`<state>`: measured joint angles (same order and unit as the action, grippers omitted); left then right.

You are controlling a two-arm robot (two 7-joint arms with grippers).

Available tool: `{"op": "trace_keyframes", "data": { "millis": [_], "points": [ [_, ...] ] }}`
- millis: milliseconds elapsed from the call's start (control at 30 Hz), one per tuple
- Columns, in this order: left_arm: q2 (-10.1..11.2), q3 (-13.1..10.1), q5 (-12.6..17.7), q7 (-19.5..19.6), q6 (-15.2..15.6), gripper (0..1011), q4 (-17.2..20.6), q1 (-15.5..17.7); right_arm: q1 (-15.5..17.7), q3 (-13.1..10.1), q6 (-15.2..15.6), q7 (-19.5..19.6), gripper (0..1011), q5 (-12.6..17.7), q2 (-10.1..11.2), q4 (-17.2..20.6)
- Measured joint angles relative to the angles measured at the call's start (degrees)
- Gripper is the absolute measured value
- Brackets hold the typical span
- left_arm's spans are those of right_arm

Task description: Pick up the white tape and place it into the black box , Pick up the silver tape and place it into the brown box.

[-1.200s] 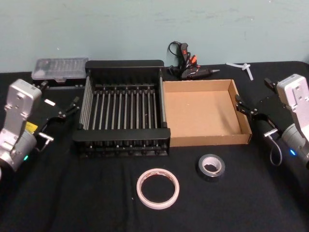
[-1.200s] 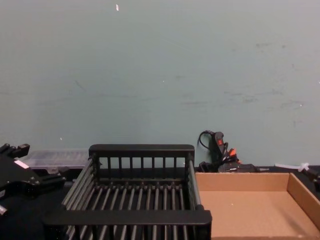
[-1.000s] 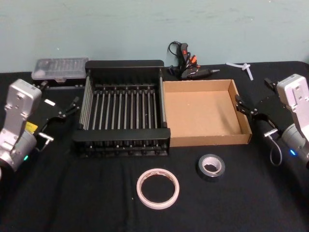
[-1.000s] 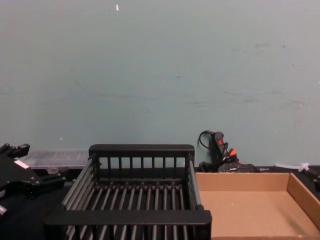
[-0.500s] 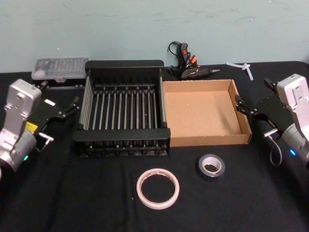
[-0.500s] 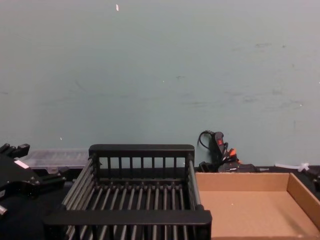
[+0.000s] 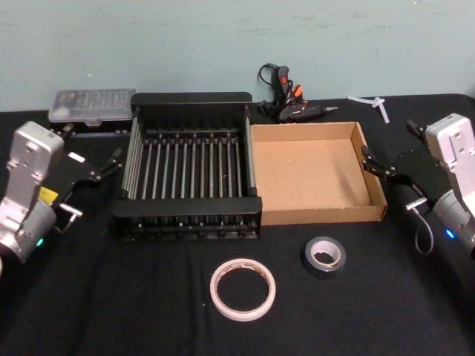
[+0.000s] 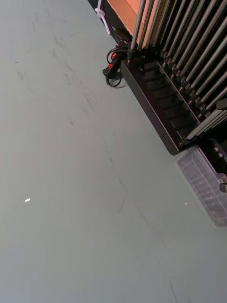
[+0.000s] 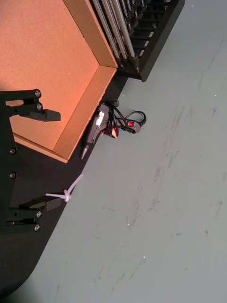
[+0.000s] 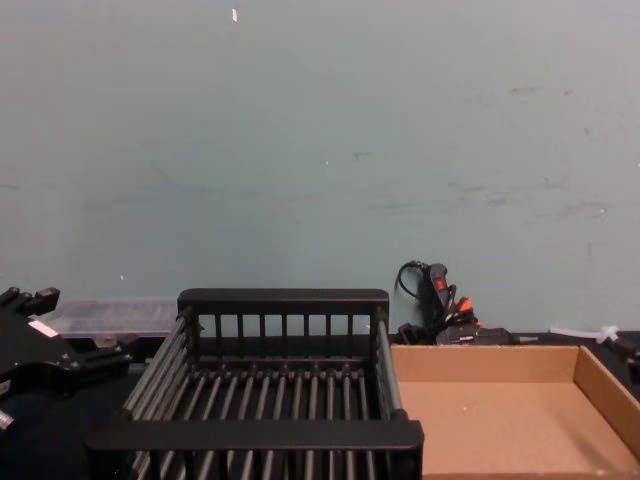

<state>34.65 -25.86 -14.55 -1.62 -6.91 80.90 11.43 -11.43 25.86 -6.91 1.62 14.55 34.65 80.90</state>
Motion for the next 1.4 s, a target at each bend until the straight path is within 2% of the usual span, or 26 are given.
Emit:
{"op": "trace_keyframes", "data": {
  "millis": [967, 1167, 1400],
  "points": [
    [0.0, 0.0, 0.0, 0.0, 0.0, 1002, 0.0, 0.0, 0.0, 0.0, 0.0, 0.0, 1002, 0.0, 0.0, 0.0],
    [0.0, 0.0, 0.0, 0.0, 0.0, 1001, 0.0, 0.0, 0.6, -1.0, 0.1, -1.4, 1002, 0.1, -0.2, 0.5],
    [0.0, 0.0, 0.0, 0.0, 0.0, 1001, 0.0, 0.0, 2.5, -2.8, 1.7, -3.3, 1002, 2.0, 0.0, 2.8]
  ]
}}
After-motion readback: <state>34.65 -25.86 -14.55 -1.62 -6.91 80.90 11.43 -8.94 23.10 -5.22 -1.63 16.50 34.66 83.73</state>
